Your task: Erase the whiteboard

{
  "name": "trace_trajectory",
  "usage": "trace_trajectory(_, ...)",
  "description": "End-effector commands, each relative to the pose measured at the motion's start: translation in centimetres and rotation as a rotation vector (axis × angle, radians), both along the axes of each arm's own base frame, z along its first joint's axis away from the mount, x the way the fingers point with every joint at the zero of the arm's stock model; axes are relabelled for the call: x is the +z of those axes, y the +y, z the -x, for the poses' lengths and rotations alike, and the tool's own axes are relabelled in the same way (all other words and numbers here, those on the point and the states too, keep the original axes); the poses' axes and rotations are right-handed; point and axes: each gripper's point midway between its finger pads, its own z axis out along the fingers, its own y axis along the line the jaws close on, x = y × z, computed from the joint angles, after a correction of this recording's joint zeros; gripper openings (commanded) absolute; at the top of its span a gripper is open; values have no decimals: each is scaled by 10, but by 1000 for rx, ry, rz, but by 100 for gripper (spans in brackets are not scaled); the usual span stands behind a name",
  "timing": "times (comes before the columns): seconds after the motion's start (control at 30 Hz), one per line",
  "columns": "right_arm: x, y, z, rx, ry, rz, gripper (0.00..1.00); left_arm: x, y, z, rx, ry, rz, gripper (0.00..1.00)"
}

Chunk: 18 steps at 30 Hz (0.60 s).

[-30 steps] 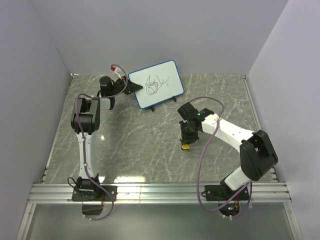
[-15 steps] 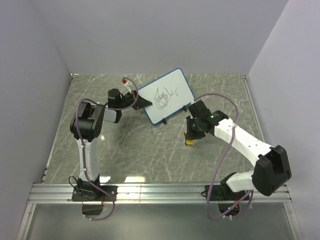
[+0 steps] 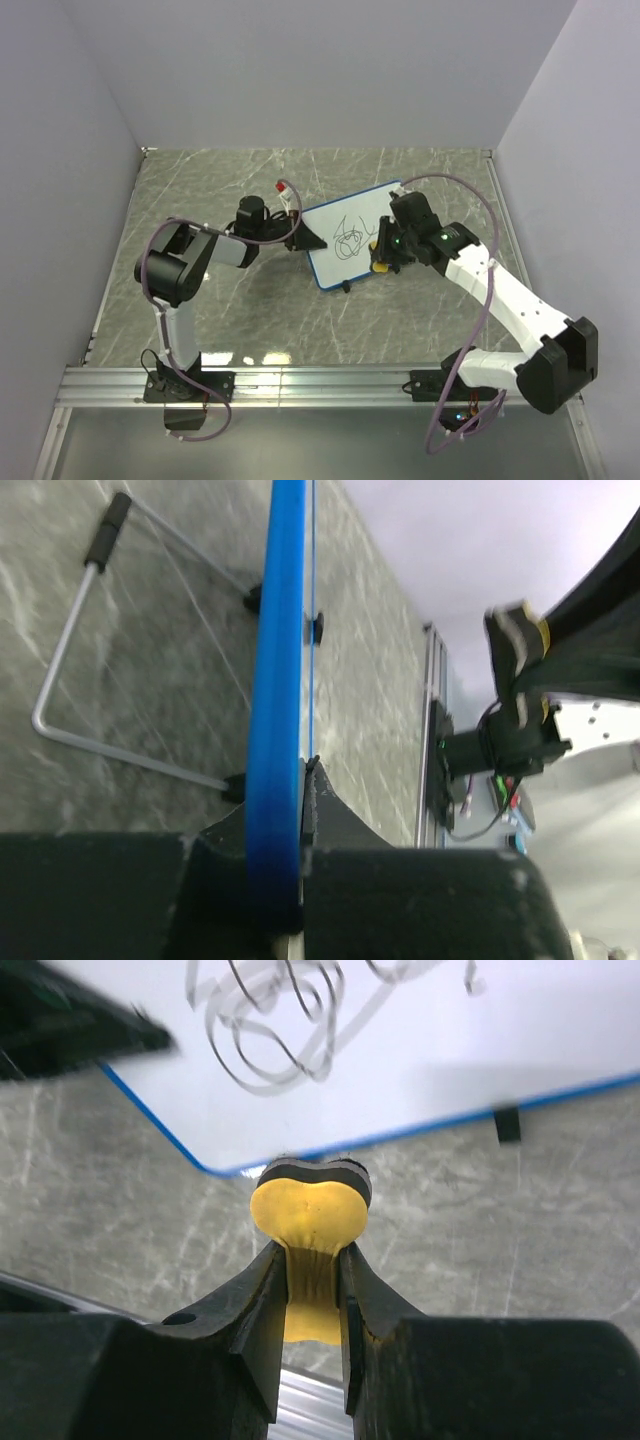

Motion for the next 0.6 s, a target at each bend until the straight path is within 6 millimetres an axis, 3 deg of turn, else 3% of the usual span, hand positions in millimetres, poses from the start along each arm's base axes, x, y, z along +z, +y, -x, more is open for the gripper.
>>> trace_trajectory(0.0,29,22,-42,-1,-114,-68,0,-19,-3,38,-121,147,-120,0)
trace_trajectory(0.07,41,34,-60,0,-138,-91,0,-22,-3,33,-100,131,-171,0)
trace_trajectory(0.1,30,40,-69,-6,-105,-81,0,-17,-5,28,-91,120,-181,0)
trace_trajectory(0.17,38,51,-86,-12,-122,-102,0,-18,-3,25,-73,128,-217,0)
trace_trajectory(0.2,28,56,-93,-20,-99,-97,0,-18,-3,23,-63,123,-228,0)
trace_trajectory(0.27,35,66,-107,-19,-119,-125,0,-19,-1,22,-52,123,-259,0)
trace_trajectory(0.57,2,97,-144,-56,-52,-171,0,-30,7,35,-47,128,-312,0)
